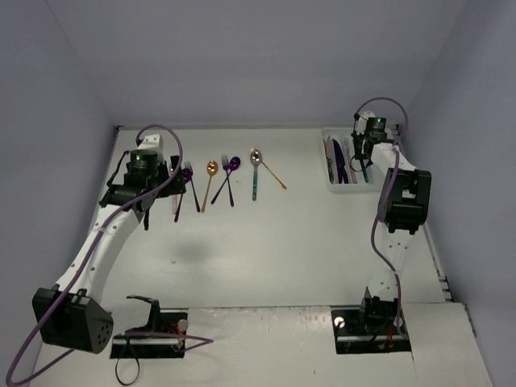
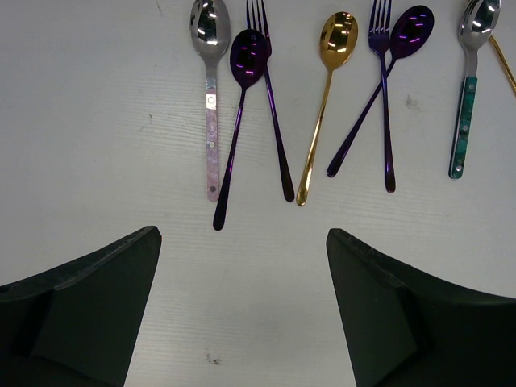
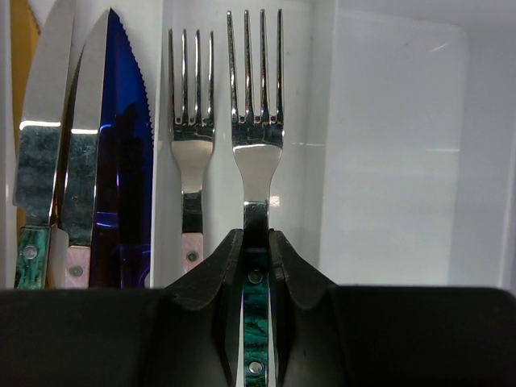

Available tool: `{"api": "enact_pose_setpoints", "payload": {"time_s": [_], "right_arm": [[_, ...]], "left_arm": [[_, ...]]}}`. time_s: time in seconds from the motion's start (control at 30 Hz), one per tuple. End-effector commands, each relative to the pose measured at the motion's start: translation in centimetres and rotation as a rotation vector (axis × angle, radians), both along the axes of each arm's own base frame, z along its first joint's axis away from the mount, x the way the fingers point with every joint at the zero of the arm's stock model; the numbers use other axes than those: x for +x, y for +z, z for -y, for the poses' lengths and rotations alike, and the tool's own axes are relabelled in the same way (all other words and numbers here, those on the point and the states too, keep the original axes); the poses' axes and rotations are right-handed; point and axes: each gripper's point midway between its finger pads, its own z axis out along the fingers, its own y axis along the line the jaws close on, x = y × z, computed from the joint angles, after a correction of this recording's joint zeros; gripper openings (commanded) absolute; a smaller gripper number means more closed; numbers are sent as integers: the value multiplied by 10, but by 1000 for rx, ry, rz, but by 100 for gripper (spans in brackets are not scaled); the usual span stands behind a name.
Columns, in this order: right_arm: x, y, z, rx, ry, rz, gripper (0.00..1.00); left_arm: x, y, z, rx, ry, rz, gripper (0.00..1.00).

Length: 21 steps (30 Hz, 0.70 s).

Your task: Sort the eating utensils into containers

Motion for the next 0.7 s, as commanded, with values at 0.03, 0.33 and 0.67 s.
{"api": "enact_pose_setpoints", "payload": {"time_s": [0.03, 0.33, 0.67], "right_arm": [[20, 17, 6, 5, 23, 76, 0], [20, -1, -6, 77, 43, 52, 16], [20, 38, -11, 97, 44, 116, 42]], "left_arm": [[9, 14, -3, 2, 9, 48, 82], [11, 12, -3, 4, 8, 42, 82], [11, 12, -1, -6, 2, 42, 82]]}}
